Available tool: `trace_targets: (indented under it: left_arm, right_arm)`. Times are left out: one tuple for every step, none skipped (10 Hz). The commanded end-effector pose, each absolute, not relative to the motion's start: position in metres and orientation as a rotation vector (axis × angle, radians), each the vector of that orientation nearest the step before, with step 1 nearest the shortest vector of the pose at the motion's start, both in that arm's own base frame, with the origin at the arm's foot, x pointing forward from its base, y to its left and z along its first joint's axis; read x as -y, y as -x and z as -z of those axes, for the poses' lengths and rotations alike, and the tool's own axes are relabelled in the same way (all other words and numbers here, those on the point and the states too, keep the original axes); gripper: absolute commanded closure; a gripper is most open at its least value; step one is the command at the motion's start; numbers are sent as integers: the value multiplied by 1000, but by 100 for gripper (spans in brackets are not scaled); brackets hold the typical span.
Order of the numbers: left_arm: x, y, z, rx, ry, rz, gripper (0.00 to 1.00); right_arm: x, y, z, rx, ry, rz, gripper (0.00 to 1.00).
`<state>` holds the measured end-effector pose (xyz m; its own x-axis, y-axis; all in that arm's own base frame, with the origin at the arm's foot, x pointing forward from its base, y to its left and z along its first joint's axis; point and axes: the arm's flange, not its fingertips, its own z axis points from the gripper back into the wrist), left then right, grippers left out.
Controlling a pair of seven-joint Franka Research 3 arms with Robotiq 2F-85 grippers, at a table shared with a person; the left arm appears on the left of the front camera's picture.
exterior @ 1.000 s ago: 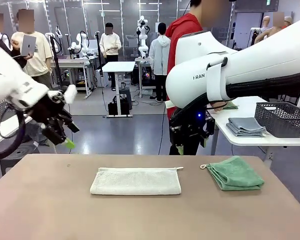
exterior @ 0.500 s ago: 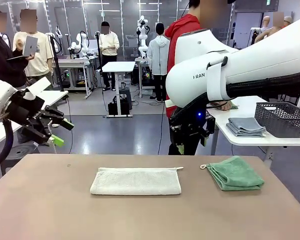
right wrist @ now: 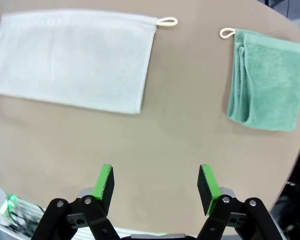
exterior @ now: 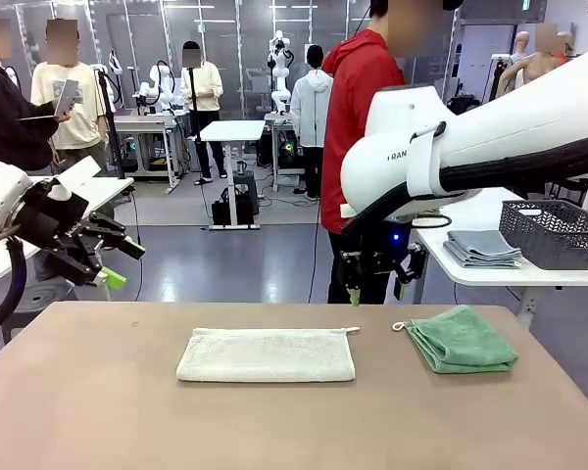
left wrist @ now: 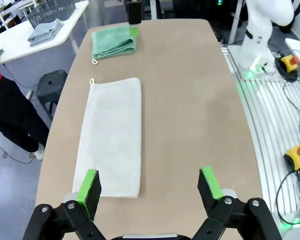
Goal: Fold the towels and place them in the basket.
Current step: When a person lays out a Towel with hook on the table, fold it in half twice.
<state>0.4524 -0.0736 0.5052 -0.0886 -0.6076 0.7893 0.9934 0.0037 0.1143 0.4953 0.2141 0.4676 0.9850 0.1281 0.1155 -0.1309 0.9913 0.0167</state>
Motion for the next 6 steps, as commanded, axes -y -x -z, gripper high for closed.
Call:
trace_targets:
  left_arm:
    - [73,-450,-508,816,645,1505,2]
    - [73,-450,-508,816,645,1505,2]
    - [73,-450,-508,816,645,1505,2]
    - [73,-450,-508,816,645,1505,2]
    - [73,-450,-508,816,645,1505,2]
    - [73,-450,-508,816,645,1505,2]
  right_arm:
    - [-215,-501,-432,156,-107,-5,15]
    - [-215,-503,-415,180,-130,34,15]
    - [-216,-503,-398,191,-145,64,15]
    - [-219,-504,-383,186,-146,112,15]
    - [-224,-507,-368,190,-122,135,15]
    - [-229,-509,-357,212,-109,128,15]
